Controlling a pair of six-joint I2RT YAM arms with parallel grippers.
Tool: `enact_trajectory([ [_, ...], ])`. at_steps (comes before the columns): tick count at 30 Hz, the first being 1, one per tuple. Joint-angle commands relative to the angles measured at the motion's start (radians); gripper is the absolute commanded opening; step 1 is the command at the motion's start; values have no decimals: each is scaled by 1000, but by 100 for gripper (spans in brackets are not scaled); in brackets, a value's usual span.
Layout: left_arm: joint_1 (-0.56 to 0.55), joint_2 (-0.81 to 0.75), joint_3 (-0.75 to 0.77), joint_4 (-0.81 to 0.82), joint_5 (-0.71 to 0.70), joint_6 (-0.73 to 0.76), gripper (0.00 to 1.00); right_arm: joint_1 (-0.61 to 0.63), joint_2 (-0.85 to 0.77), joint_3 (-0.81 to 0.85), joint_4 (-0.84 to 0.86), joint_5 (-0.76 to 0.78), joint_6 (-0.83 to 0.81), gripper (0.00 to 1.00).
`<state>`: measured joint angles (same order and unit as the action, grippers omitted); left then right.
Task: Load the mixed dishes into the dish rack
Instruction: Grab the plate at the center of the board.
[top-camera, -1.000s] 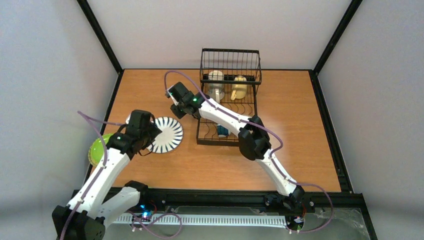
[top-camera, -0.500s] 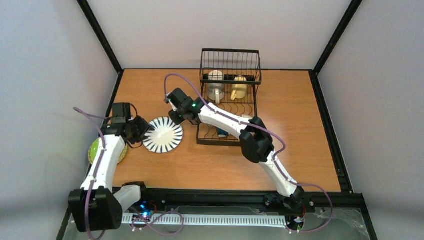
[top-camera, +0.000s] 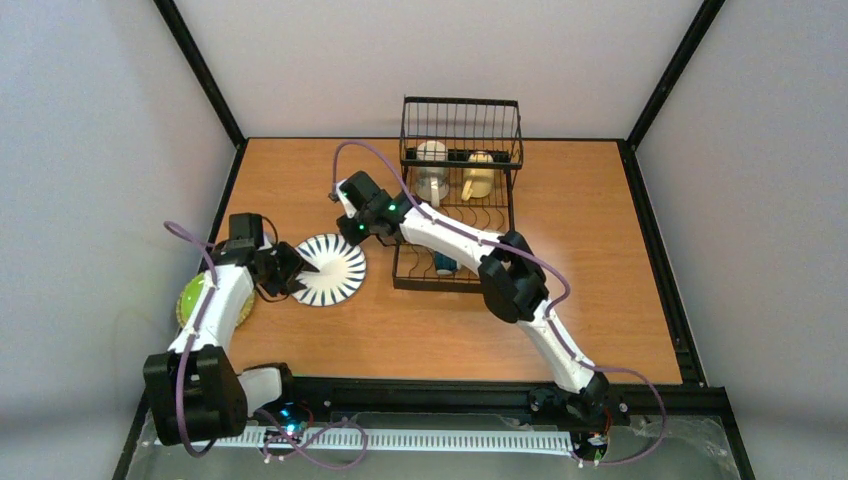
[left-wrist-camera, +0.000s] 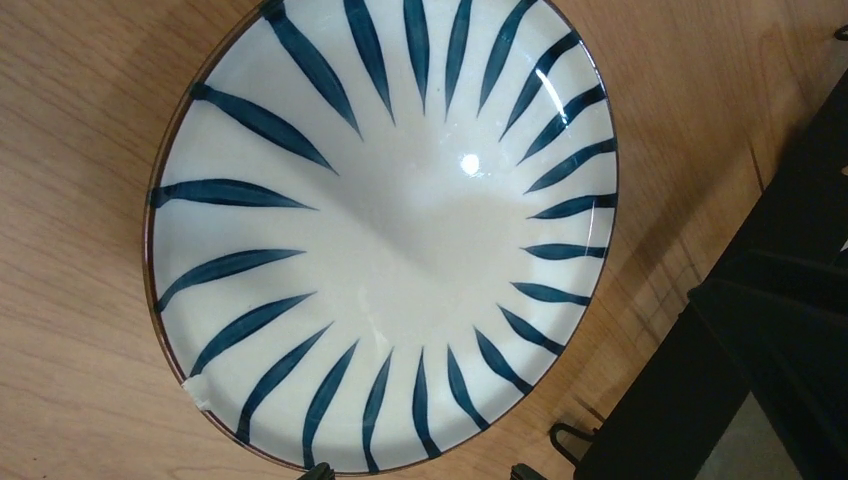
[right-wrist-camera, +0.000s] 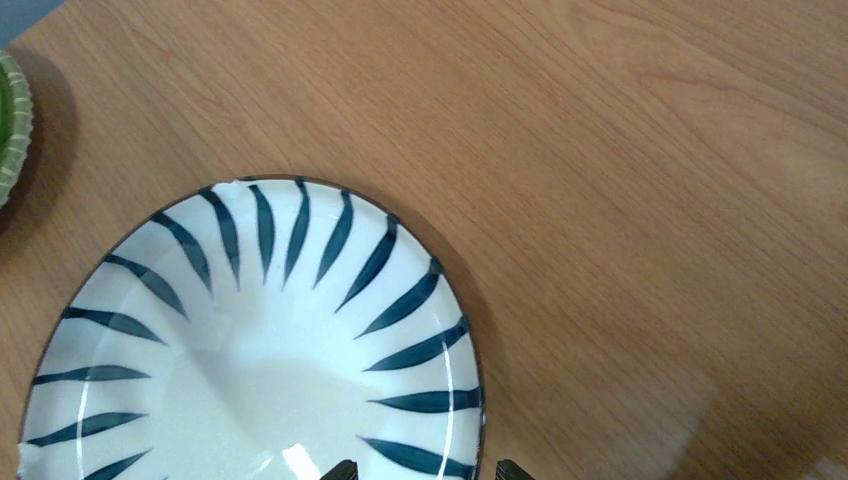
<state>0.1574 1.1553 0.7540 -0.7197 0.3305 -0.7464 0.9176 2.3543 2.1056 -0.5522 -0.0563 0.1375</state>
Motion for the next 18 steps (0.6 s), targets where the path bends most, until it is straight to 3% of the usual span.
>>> enact_trajectory([
  [1,12,23,3,11,7,26,100,-29,55,-3,21,-61,25,80],
  [18,12,-4,-2,-127,-133,61,100,-81,145,75,5,-166,32,80],
])
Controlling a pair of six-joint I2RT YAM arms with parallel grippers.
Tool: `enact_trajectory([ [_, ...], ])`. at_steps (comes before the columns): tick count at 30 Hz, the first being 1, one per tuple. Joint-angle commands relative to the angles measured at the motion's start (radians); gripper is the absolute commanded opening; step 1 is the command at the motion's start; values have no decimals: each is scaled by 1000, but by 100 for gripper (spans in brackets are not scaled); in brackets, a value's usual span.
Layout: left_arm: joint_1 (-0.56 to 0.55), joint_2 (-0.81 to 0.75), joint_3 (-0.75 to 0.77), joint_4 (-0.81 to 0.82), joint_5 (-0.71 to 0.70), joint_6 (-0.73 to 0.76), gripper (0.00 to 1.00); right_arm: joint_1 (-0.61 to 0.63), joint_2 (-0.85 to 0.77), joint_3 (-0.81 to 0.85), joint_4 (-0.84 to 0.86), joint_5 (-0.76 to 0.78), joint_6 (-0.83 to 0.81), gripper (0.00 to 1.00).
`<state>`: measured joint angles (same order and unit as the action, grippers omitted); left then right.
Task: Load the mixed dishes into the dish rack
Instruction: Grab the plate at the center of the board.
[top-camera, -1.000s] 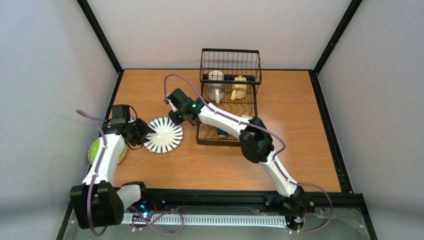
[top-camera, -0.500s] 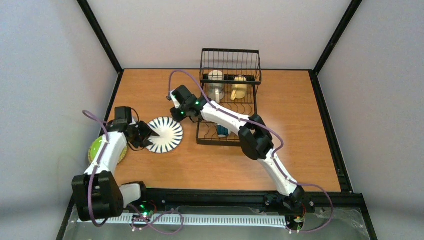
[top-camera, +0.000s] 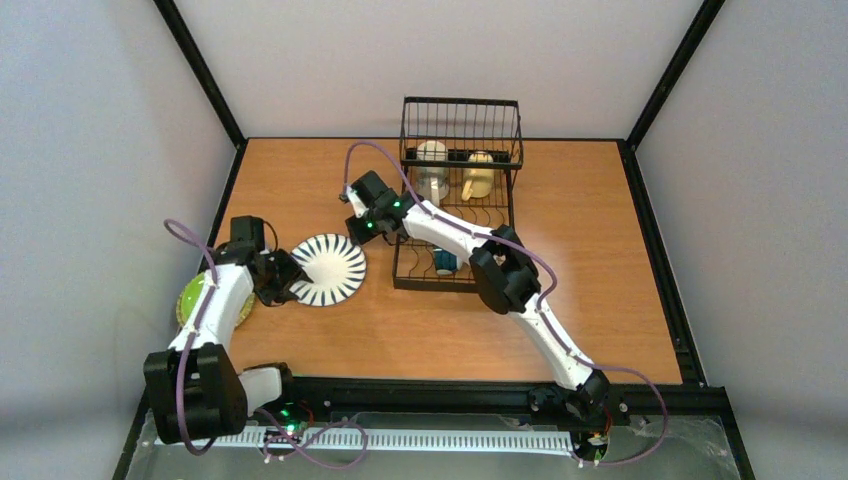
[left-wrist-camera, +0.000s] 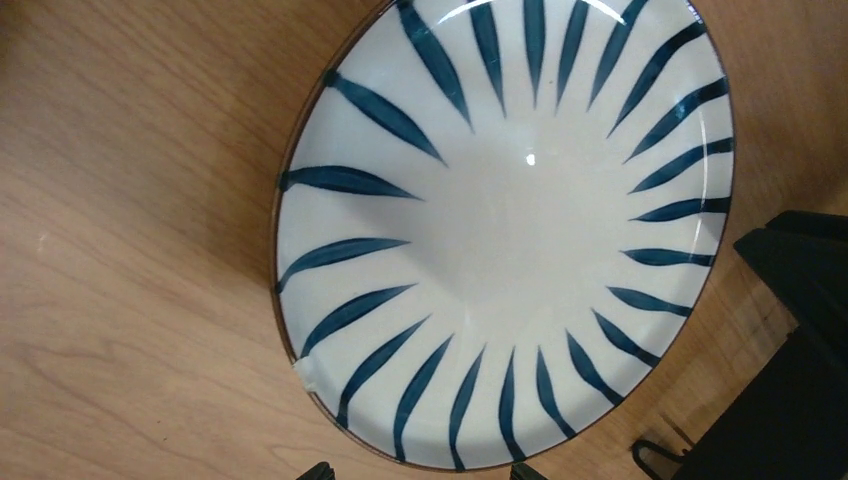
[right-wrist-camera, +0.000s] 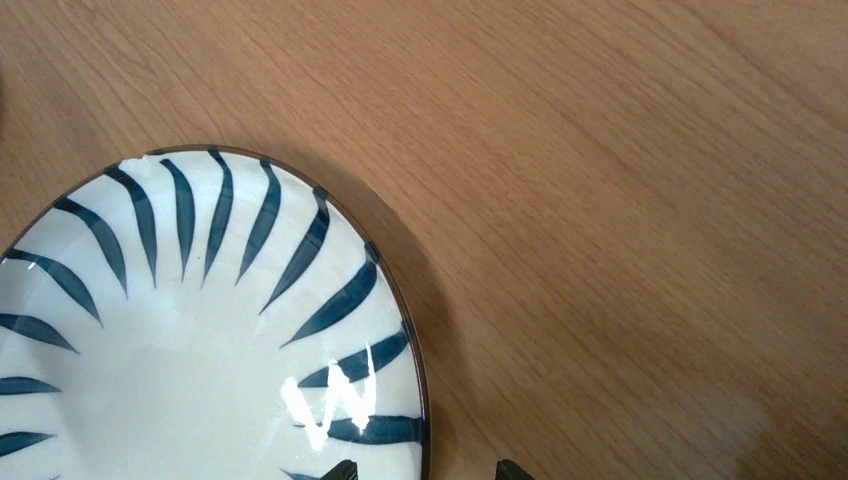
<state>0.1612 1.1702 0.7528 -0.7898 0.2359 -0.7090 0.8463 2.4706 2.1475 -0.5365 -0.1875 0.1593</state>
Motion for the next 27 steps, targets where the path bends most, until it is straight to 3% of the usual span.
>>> enact_trajectory([
  [1,8,-20,-4,-60,-42,23,100,-12,35,38,-12,-40,10,80],
  [14,8,-80,-61,-80,-56,-38,100,-16,104,116,-54,-86,6,80],
  [17,8,-93,-66,-74,-53,-66,100,-17,107,116,-54,-100,3,90],
  [27,8,-112,-109,-37,-38,-145,100,-23,120,121,-46,-147,10,92],
])
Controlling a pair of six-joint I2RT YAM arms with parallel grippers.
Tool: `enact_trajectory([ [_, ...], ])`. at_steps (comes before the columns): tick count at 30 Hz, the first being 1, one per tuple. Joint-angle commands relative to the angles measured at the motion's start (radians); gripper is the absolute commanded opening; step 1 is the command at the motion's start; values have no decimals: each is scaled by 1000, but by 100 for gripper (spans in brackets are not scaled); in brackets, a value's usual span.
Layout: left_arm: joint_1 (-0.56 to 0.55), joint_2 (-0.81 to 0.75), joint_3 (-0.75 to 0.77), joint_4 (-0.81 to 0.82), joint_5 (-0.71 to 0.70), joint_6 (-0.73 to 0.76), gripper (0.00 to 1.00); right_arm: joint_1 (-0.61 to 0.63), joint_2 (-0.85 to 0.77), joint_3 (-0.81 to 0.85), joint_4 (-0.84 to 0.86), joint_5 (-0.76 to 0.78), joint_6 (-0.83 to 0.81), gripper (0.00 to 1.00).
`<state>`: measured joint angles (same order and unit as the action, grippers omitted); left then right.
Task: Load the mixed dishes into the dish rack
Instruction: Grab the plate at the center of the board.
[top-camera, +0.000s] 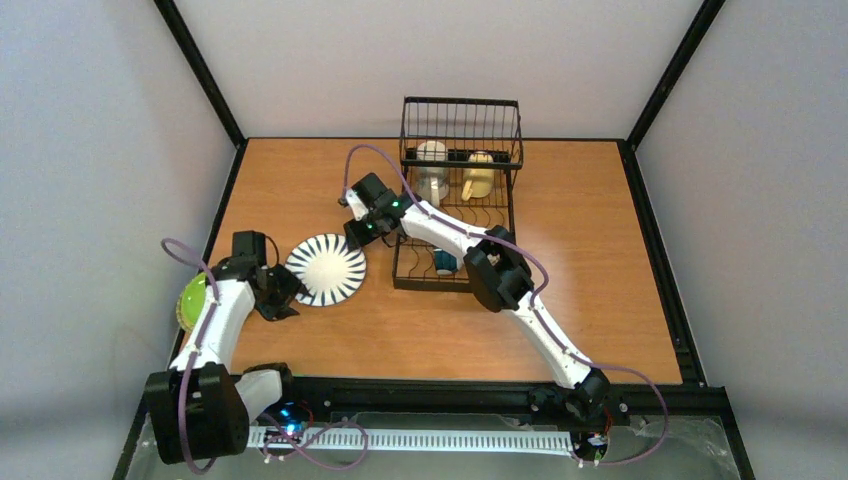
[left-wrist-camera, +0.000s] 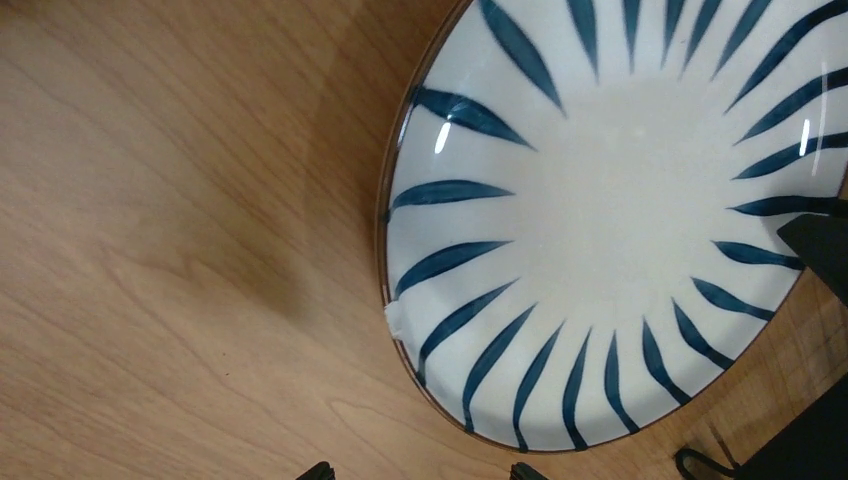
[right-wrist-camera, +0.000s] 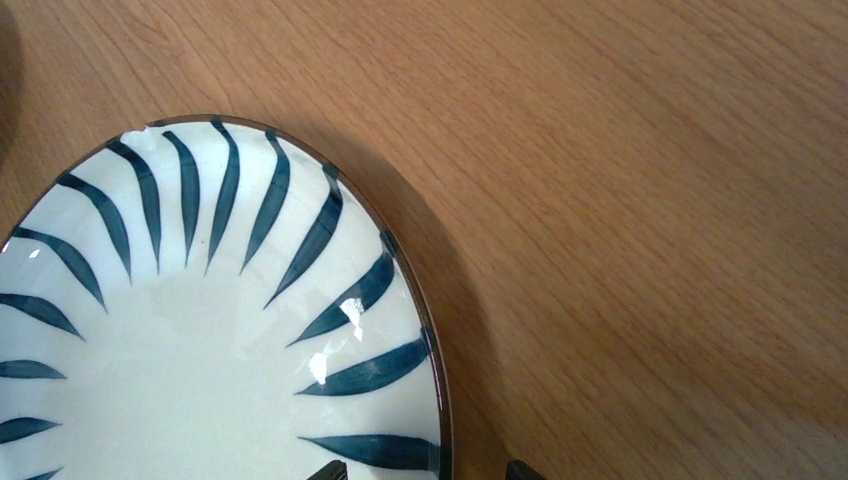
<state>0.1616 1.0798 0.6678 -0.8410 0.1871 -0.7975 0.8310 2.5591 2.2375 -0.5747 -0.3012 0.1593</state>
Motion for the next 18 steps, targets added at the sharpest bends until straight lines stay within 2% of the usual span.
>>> enact_trajectory([
  [1,7,-24,-30,18,11,-66,100,-7,34,33,-8,-39,10,92],
  [18,7,-32,-113,80,-32,-206,100,-27,90,82,-40,-123,25,91],
])
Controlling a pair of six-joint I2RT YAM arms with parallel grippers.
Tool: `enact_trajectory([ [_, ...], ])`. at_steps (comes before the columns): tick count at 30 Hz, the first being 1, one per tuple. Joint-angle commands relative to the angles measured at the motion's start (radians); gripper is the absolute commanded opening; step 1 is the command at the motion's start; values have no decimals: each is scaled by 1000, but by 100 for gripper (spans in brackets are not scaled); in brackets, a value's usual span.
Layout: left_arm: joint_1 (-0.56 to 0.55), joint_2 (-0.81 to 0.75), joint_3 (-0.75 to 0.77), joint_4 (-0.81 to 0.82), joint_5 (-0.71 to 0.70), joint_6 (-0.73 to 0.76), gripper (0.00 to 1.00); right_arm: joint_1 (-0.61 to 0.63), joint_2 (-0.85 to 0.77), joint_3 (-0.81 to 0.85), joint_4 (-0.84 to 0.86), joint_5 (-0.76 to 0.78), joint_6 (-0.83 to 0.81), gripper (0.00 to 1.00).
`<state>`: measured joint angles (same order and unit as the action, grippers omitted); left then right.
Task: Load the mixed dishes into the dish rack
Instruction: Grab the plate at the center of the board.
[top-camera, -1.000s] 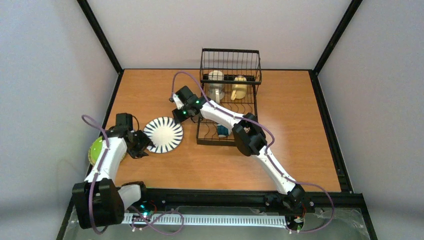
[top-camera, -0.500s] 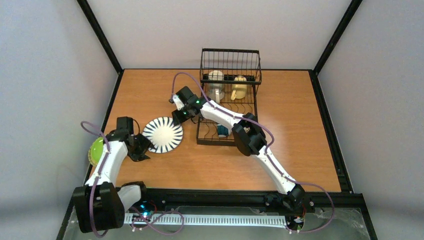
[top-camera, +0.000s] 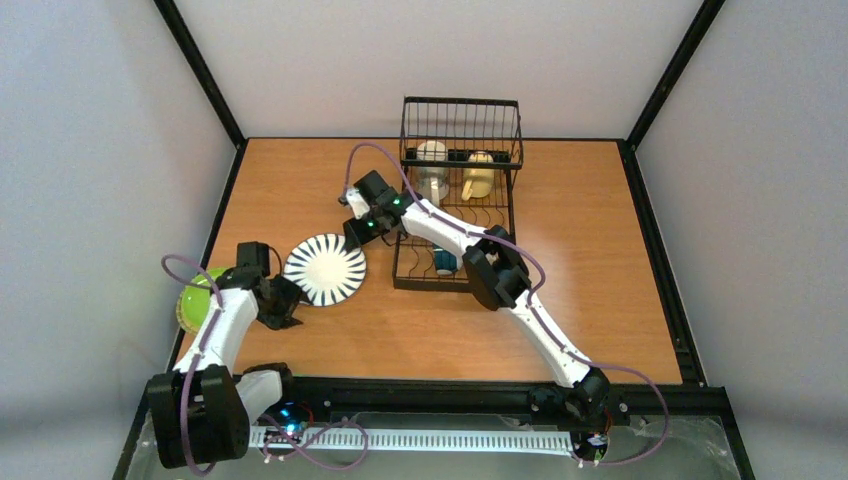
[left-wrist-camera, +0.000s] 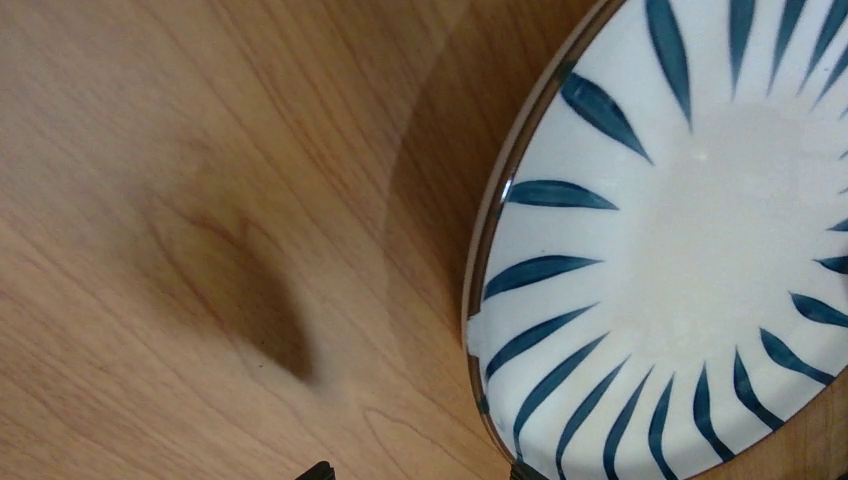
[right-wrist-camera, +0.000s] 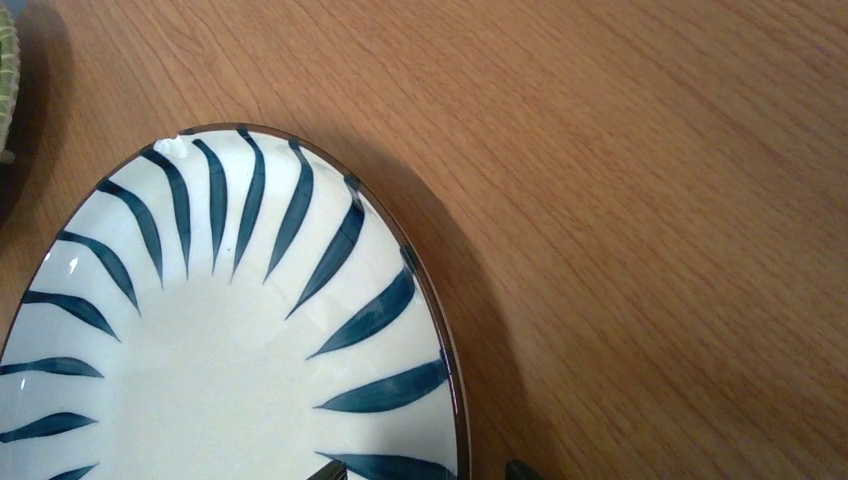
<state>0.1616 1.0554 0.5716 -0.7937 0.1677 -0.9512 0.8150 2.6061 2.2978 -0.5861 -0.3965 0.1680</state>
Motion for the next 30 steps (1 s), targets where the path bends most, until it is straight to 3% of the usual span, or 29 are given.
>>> enact_trajectory([
  [1,8,-6,-18,35,-16,-59,100,-13,46,22,-29,-32,17,91],
  [9,7,-5,-17,56,-54,-106,100,-17,58,22,-42,-27,20,88],
  [27,7,-10,-55,118,-63,-151,100,-16,85,3,-90,24,24,51],
  [30,7,-10,-54,123,-61,-154,100,-16,83,-9,-93,39,25,49],
])
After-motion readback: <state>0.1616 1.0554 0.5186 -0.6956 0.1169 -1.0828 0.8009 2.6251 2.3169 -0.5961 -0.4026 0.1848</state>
